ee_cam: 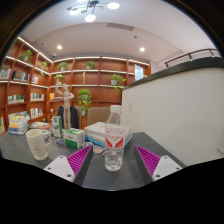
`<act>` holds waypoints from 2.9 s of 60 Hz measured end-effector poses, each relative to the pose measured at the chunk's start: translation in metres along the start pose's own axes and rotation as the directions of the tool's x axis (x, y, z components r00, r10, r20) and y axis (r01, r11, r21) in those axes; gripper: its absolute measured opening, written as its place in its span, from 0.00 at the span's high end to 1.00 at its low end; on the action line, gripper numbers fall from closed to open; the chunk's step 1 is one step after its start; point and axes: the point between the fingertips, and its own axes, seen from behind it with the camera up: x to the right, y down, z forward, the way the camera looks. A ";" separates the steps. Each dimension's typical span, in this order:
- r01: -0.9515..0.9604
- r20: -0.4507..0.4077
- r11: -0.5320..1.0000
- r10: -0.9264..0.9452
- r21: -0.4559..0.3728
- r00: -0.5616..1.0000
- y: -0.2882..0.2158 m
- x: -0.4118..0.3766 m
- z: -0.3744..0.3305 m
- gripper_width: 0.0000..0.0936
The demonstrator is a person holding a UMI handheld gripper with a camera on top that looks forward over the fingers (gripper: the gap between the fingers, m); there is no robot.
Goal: Pour water
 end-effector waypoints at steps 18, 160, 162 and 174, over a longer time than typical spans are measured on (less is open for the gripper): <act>0.067 0.003 0.998 -0.067 0.002 0.998 0.005 -0.018 0.067 0.06; 0.007 0.415 0.999 -0.019 0.031 0.909 0.002 -0.185 0.116 0.62; 0.016 0.409 0.999 -0.031 0.041 0.912 0.003 -0.185 0.115 0.62; 0.007 0.394 0.999 -0.025 0.046 0.919 0.002 -0.181 0.116 0.49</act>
